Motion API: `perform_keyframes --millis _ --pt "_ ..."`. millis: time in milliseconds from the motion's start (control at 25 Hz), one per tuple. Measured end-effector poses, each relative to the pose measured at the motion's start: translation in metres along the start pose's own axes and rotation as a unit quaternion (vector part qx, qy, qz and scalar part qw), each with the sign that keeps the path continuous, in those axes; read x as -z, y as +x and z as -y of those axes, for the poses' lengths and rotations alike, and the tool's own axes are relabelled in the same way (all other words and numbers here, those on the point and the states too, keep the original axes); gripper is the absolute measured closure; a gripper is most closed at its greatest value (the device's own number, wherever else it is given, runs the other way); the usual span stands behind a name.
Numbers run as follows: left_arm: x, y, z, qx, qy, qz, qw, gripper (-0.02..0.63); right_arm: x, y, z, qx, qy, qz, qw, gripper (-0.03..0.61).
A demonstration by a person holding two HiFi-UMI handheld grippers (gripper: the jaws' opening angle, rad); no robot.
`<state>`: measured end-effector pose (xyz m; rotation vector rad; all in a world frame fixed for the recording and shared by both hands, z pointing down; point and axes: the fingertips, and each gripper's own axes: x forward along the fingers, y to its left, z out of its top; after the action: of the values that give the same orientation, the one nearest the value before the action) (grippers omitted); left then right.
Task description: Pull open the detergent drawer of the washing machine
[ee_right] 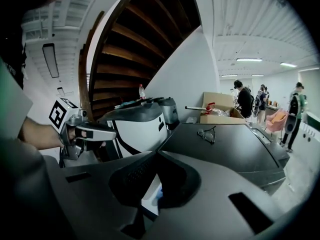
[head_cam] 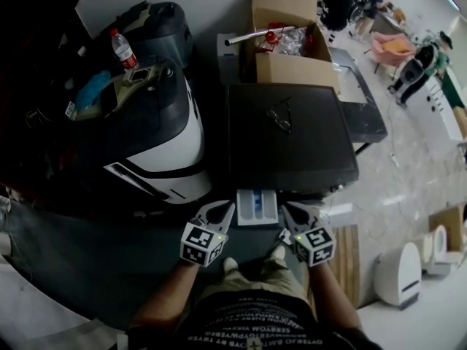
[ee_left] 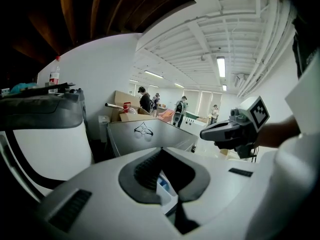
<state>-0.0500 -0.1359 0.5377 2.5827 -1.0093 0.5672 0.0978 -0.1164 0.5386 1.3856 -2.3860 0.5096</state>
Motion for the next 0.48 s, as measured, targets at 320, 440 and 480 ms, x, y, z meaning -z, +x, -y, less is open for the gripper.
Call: perform_keyframes --millis 320,440,480 --pt "-0.005 -0.008 -0.002 0.008 0.008 0.001 0.9999 0.611 -0.008 -0.002 -0.011 0.002 0.006 0.012 1.0 0.577" --pt "-0.006 -0.013 -0.004 0.013 0.008 0.005 0.9999 0.61 -0.012 -0.003 -0.015 0.005 0.007 0.015 1.0 0.577" --pt "-0.007 -0.015 -0.005 0.014 0.009 0.006 0.9998 0.611 -0.013 -0.003 -0.017 0.006 0.007 0.017 1.0 0.577"
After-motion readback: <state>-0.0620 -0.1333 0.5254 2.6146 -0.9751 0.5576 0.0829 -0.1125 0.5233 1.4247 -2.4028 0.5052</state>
